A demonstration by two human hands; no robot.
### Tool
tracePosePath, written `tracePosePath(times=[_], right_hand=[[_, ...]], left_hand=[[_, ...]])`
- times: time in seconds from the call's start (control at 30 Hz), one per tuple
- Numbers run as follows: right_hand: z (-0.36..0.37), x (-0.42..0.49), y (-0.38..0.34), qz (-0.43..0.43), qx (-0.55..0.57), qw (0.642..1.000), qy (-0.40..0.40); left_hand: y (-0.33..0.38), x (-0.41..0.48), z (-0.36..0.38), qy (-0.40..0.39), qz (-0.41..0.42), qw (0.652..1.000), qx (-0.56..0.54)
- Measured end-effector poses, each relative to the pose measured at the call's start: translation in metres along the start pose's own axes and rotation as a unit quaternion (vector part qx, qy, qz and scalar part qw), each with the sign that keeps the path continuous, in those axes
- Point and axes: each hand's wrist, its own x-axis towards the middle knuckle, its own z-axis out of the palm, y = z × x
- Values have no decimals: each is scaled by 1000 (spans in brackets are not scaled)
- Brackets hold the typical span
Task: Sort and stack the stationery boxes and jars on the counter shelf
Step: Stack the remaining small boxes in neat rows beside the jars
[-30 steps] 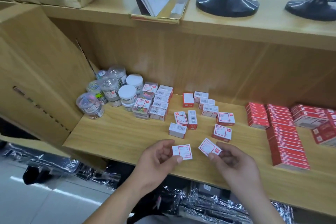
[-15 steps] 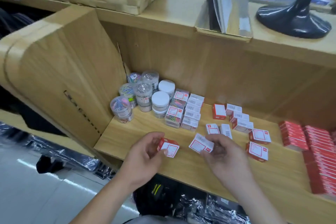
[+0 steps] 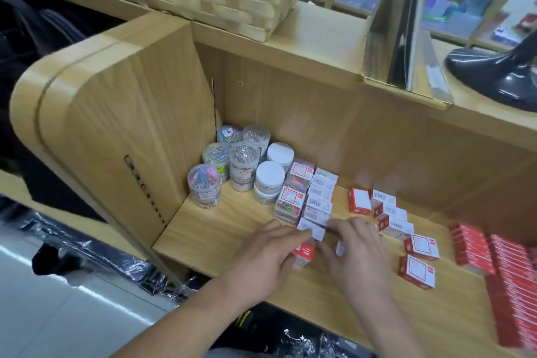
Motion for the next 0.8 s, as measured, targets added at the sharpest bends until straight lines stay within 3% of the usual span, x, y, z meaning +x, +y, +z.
tracePosePath(times=[0.17, 0.47, 0.6, 0.8], right_hand=[[-12, -7, 12, 2, 81, 997, 14], [-5, -13, 16, -17, 144, 989, -44], [-5, -10, 14, -44, 138, 987, -62], [-3, -12, 17, -45, 145, 986, -66]], left_hand=[[-7, 5, -14, 33, 20, 998, -40], [-6, 15, 12, 3, -84, 978, -188], [-6, 18, 21, 18, -61, 983, -170], [-19, -12, 18, 67, -112, 983, -130]])
